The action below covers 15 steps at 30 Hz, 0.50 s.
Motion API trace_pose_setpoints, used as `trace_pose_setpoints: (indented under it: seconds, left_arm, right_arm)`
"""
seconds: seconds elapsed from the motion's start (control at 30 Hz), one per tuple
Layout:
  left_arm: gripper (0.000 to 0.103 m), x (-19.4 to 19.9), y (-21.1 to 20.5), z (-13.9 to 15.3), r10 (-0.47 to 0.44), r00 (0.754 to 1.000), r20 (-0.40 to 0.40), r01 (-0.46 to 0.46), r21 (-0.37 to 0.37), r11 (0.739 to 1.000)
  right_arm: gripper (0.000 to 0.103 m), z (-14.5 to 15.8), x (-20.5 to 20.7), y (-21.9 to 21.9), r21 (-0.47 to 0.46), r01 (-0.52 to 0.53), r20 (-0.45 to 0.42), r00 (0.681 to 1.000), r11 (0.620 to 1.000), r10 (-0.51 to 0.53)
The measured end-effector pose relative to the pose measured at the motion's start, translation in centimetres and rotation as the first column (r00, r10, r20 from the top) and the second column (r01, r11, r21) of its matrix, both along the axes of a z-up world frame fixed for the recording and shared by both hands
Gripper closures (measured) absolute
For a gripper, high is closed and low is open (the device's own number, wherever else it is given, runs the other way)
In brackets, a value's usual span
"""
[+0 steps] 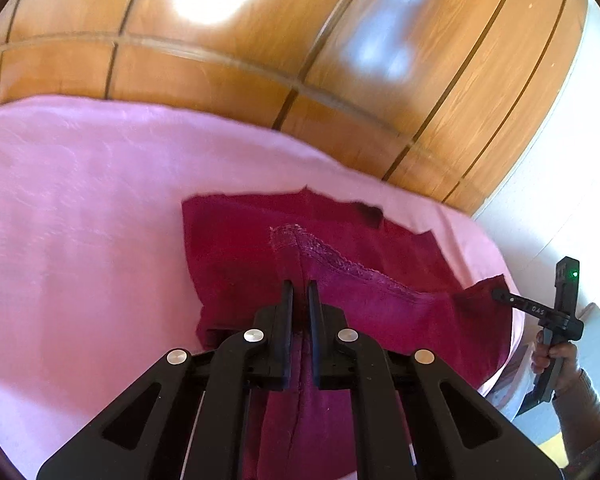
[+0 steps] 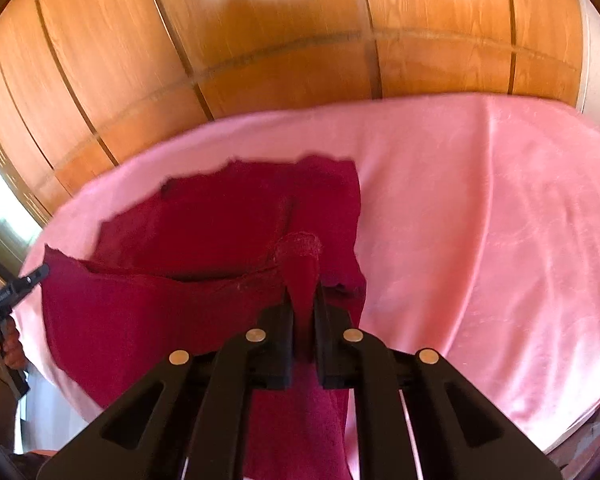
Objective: Fold small clothes
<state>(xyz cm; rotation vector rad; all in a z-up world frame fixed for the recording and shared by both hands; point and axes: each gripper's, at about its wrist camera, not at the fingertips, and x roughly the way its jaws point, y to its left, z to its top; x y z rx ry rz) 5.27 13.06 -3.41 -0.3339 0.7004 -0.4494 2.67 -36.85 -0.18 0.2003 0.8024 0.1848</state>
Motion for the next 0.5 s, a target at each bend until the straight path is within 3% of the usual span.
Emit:
trace_pose_setpoints:
  seconds: [0.1,0.27,0.5]
  left_arm:
    - [0.097,-0.7,0.8,1.7,0.026,0.999,0.040,-0.025,-0.017,1.000]
    - [0.097,1.3,1.1,4.2,0.081,0.993,0.089,-0.079,-0.024,0.997]
    - [0.097,9.2,0.3,3.8,0.149,0.987,0.052,-0.151,0.048,0.987]
  right_arm:
    - [0.096,2.4,-0.3,-0.2,0.021,-0.002,0.056,0.998,1.000,0.001]
    - [0.096,4.8,2.8,-0.5,0.066,0.012,0.114,0.993,0.998,-0.019]
    - [0.096,3.4,11.9,-0.2,0.060,0.077,0.076,0.994,0.995,-0.082]
